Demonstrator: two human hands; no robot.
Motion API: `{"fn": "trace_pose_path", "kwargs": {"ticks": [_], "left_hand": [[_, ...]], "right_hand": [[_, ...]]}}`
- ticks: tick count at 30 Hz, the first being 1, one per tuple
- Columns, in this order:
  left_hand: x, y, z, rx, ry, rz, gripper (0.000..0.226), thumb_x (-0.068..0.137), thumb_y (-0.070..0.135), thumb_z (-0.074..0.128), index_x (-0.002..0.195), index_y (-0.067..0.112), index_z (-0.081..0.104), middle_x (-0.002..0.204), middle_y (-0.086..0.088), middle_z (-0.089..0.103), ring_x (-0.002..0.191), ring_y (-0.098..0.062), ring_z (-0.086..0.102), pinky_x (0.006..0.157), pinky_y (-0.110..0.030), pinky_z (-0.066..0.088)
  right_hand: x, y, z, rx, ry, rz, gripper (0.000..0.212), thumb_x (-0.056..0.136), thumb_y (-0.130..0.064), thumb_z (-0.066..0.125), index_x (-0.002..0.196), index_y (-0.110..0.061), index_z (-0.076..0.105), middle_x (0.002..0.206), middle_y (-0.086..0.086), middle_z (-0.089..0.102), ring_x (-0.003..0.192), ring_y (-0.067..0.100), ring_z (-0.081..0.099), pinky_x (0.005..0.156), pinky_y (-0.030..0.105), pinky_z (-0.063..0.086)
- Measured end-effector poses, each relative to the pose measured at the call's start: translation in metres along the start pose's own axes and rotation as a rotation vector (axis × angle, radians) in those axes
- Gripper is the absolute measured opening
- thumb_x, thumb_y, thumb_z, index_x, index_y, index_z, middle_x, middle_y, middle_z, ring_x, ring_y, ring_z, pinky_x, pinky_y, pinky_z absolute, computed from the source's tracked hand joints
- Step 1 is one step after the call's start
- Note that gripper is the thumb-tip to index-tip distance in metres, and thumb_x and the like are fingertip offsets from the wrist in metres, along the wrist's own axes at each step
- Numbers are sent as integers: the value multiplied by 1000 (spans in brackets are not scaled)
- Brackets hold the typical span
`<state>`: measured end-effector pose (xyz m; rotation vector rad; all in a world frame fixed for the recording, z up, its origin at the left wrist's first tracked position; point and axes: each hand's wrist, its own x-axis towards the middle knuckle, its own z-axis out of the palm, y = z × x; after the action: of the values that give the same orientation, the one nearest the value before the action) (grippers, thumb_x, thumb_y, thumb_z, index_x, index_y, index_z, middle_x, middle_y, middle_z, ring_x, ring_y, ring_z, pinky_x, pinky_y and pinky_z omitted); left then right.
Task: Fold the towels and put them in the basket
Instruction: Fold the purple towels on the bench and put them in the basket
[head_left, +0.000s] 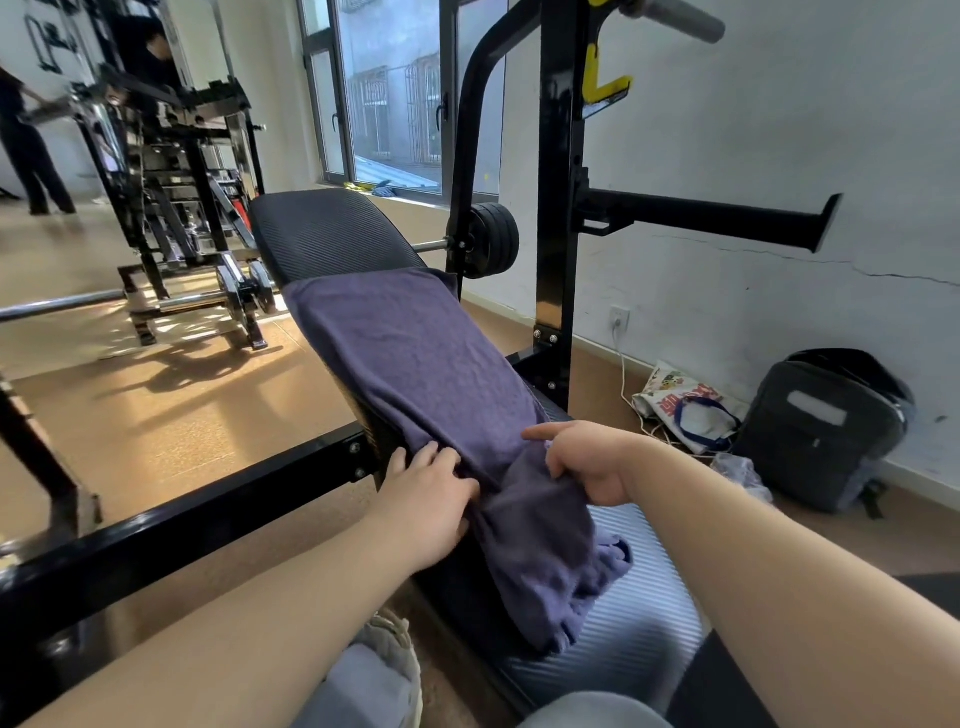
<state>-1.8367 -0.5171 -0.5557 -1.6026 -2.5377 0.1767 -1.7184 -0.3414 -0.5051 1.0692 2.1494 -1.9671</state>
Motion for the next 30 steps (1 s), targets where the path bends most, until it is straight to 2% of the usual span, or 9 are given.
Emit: {"fn": "trace_pose_path", "kwargs": {"ticks": [2, 4, 7, 10, 15, 19, 24, 28, 30], "left_hand": [[2, 0, -2, -14, 42, -44, 33, 96, 40, 47, 126, 31, 58, 139, -3, 47, 139, -29, 36, 115, -52, 28], [5, -3, -5, -27, 83, -88, 32, 98, 38, 45, 126, 28, 56, 136, -2, 52, 135, -27, 42, 111, -47, 35], [8, -12, -7, -105, 124, -110, 28, 96, 38, 47, 120, 28, 59, 131, -1, 56, 130, -26, 49, 103, -41, 42], [7, -18, -3, -222, 106, -32, 29, 91, 38, 53, 118, 32, 62, 133, 1, 53, 132, -24, 44, 104, -39, 43], [2, -19, 6, -402, 117, 40, 38, 84, 33, 58, 122, 30, 64, 141, 1, 48, 132, -26, 45, 106, -41, 45], [0, -21, 14, -370, 243, -26, 24, 86, 30, 64, 110, 28, 62, 117, 2, 46, 115, -24, 51, 92, -41, 51], [0, -18, 9, -261, 216, -394, 37, 88, 62, 58, 98, 26, 56, 98, 1, 60, 93, -25, 66, 63, -32, 43], [4, -9, 19, -284, 137, -426, 60, 87, 72, 41, 106, 22, 67, 102, -6, 71, 93, -30, 69, 64, -32, 43], [8, -1, 21, -418, 110, -479, 72, 85, 77, 40, 113, 17, 68, 109, -9, 71, 98, -31, 68, 67, -32, 43]], "right_hand": [[-1, -2, 3, 182, -58, -11, 79, 78, 17, 21, 143, -18, 50, 103, 15, 63, 71, 25, 61, 57, 30, 53], [-1, -3, 5, 260, -114, -17, 87, 74, 20, 19, 145, -21, 48, 106, 17, 64, 74, 28, 65, 57, 36, 56], [-4, 1, 5, -213, -62, -60, 98, 78, 18, 32, 155, -42, 29, 132, 5, 52, 96, 24, 62, 71, 44, 62], [1, 13, 6, -449, 9, -93, 98, 84, 7, 61, 158, -42, 20, 113, 1, 58, 94, 18, 63, 82, 45, 62], [11, 9, 9, -219, 209, -154, 47, 88, 3, 52, 119, -28, 69, 105, 0, 61, 96, 17, 60, 71, 39, 61], [16, 13, 3, 84, 272, -169, 33, 90, 3, 60, 110, -20, 73, 101, 7, 66, 84, 20, 58, 65, 32, 50], [21, 17, -9, 355, 288, -163, 41, 85, 10, 66, 123, -7, 68, 108, 21, 72, 95, 31, 71, 88, 44, 60], [21, 22, -13, 323, 244, -78, 74, 83, 16, 65, 146, -17, 46, 132, 19, 60, 112, 33, 63, 98, 50, 54], [21, 23, -12, 254, 260, -24, 70, 80, 14, 70, 142, -10, 50, 134, 21, 60, 113, 35, 63, 100, 53, 52]]}}
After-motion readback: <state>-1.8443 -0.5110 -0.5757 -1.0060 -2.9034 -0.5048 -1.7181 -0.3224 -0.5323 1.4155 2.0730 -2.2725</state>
